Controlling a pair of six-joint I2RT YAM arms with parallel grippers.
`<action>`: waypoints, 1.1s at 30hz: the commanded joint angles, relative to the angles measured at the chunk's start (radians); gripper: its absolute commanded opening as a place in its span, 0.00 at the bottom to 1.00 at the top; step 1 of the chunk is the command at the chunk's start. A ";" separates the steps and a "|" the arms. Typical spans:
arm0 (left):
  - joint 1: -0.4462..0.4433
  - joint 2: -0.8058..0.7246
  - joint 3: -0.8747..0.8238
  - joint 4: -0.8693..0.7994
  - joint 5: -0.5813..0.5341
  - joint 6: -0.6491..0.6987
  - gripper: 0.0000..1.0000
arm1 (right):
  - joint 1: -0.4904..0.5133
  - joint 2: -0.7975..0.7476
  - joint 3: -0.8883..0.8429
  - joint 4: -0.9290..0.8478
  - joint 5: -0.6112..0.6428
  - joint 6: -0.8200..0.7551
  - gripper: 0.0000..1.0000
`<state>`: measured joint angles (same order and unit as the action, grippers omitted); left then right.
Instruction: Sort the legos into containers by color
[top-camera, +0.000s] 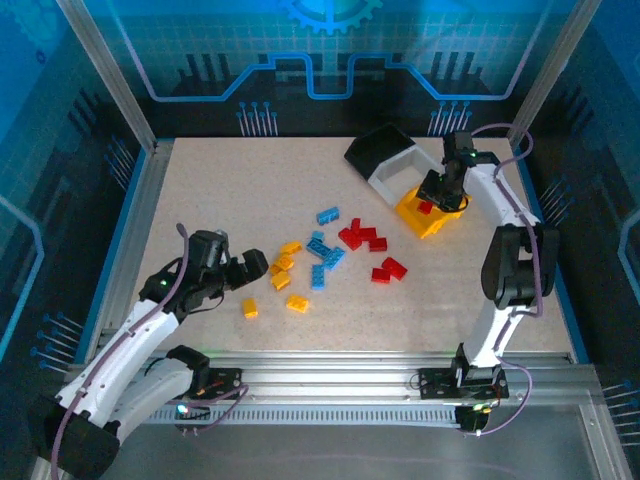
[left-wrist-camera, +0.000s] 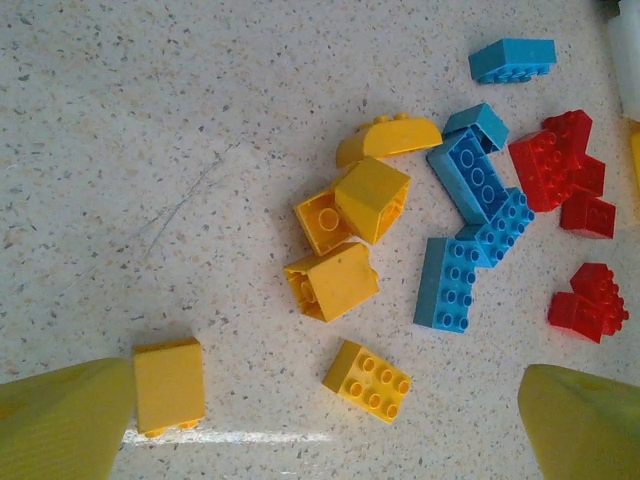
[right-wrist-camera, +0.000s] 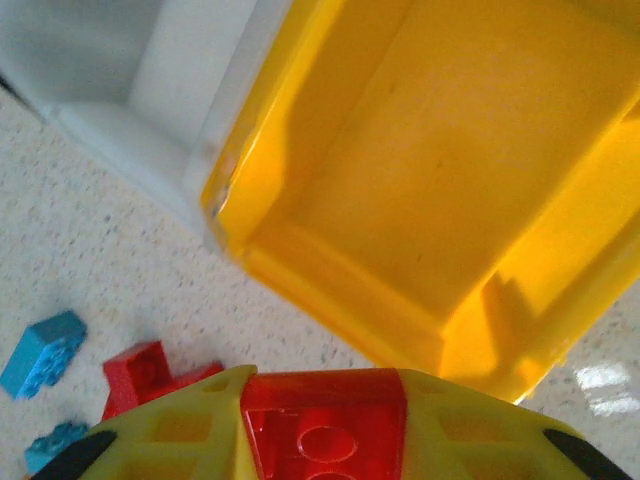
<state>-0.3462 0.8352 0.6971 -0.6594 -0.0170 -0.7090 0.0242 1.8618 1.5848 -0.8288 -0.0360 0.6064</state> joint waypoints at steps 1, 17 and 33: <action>-0.008 -0.012 -0.009 -0.042 0.024 -0.016 0.99 | -0.024 0.055 0.060 -0.018 0.032 0.002 0.35; -0.010 -0.010 -0.021 -0.045 0.021 -0.041 0.99 | -0.054 0.172 0.147 -0.046 0.069 -0.028 0.53; -0.011 0.038 -0.035 0.059 0.060 -0.081 0.99 | 0.185 -0.155 -0.119 -0.107 0.035 -0.201 0.70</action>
<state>-0.3492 0.8597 0.6590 -0.6357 0.0059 -0.7811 0.1333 1.7565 1.5433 -0.8608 0.0147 0.4759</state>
